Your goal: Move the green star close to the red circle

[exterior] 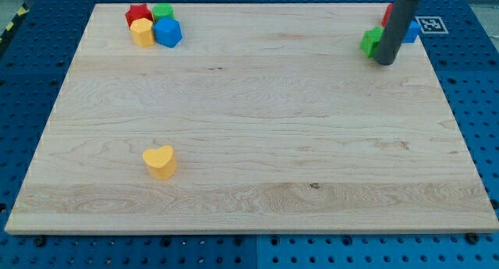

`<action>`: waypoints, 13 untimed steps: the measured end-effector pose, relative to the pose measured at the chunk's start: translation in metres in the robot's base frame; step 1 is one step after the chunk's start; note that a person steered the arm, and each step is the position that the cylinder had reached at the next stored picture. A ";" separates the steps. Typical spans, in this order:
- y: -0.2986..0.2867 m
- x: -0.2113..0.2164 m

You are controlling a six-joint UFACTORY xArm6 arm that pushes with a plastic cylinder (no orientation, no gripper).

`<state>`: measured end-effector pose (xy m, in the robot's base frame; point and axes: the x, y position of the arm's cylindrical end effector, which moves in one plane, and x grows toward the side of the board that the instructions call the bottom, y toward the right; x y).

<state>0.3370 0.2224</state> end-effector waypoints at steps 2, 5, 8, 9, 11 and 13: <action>-0.008 -0.045; -0.026 -0.037; -0.022 -0.082; -0.022 -0.069; -0.113 -0.085; -0.114 -0.144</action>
<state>0.1930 0.1083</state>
